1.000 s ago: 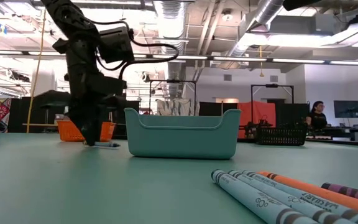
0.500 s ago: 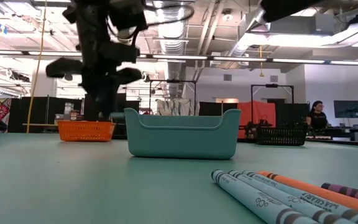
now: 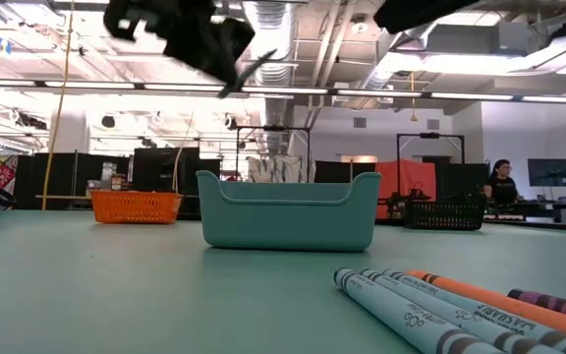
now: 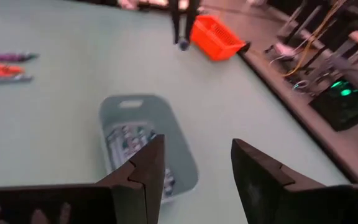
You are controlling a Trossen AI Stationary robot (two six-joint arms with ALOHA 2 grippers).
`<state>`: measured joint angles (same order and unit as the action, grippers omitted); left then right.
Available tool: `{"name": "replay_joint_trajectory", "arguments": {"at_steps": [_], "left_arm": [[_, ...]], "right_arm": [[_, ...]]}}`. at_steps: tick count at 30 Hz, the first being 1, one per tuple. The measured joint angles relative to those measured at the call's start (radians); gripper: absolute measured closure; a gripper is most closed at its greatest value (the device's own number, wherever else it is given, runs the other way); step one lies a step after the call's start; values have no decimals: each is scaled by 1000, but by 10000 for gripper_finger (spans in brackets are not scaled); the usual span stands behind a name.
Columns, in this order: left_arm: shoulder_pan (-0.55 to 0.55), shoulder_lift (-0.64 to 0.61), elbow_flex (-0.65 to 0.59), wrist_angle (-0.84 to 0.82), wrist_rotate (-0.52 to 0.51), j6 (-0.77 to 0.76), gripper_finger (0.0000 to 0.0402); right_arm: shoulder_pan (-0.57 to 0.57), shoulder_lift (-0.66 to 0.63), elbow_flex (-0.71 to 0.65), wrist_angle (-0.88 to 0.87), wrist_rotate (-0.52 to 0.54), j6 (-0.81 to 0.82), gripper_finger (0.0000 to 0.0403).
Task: Sort crayons
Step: Put the blue crayon into the blue bin
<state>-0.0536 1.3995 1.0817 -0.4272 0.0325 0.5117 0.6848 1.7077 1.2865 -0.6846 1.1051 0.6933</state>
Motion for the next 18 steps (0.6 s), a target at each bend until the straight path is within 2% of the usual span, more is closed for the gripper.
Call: {"name": "replay_joint_trajectory", "arguments": {"at_steps": [3,13,18], "left_arm": [[-25,-6,0,110,48,-3,401],[-38,-6,-44,423,248,-4,401],[-39,-6,-60,506,276,25,401]], "right_arm": [[-8,4,0,55,34,-59,226],[-31,16,0,423,59,-483,226],[-30,15,0,655,25,-716,226]]}}
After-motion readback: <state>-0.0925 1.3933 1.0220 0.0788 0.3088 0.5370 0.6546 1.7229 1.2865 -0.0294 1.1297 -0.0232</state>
